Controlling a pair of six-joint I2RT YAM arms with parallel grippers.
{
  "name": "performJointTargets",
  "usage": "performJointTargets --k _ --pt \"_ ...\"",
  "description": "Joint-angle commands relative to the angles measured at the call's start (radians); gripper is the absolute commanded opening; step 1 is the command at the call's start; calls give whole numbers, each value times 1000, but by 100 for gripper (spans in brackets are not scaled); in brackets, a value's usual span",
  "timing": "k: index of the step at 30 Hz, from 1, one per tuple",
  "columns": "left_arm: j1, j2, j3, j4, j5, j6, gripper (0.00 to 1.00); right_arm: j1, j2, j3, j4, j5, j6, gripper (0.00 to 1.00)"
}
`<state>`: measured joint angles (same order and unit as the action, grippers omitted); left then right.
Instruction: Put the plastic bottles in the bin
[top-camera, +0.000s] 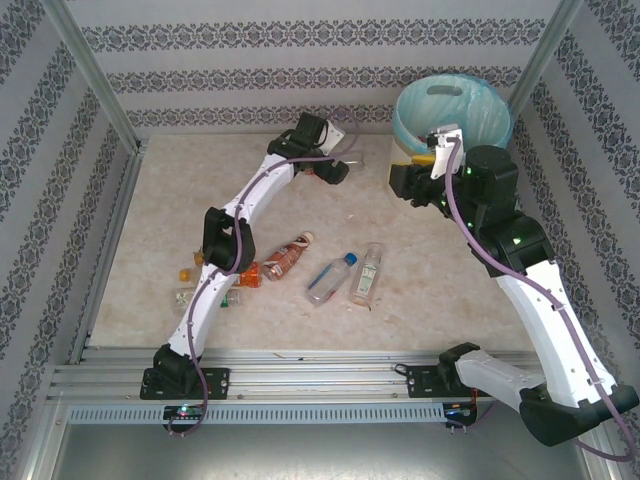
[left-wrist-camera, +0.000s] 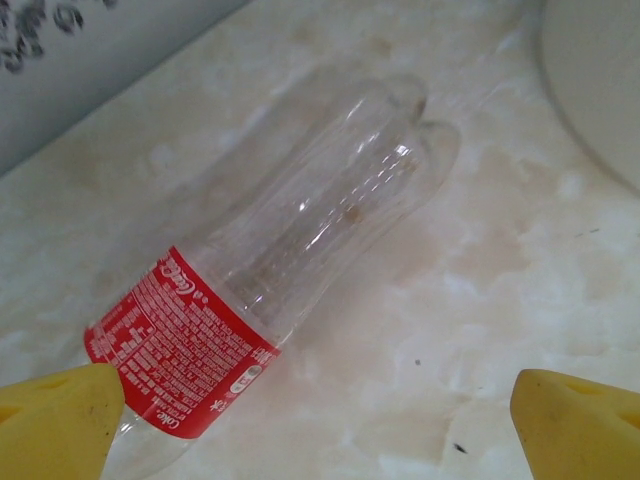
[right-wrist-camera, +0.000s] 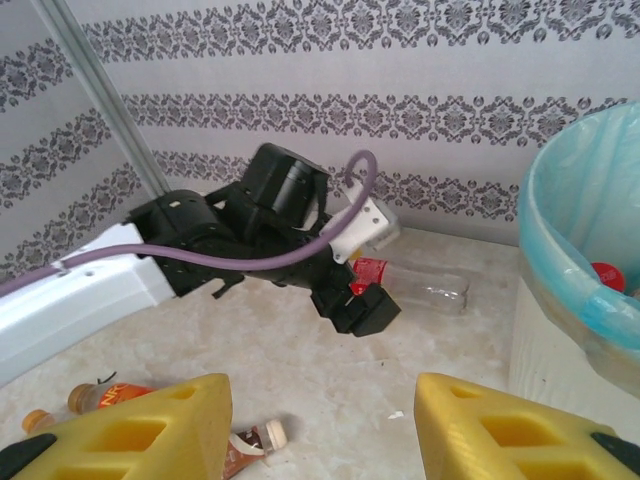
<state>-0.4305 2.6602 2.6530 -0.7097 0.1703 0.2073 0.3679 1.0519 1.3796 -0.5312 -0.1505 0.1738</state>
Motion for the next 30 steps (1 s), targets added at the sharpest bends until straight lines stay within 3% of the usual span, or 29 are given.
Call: performJointTargets --k 1,11,20,30 --pt "19 36 38 76 -42 11 100 22 -1 -14 30 -3 -1 52" --pt "51 113 55 146 -14 -42 100 73 15 -44 34 23 23 51" --pt "49 145 85 69 35 -54 100 120 46 -33 29 52 25 51" --pt "14 78 85 -72 37 -1 91 162 56 -32 37 84 35 51"
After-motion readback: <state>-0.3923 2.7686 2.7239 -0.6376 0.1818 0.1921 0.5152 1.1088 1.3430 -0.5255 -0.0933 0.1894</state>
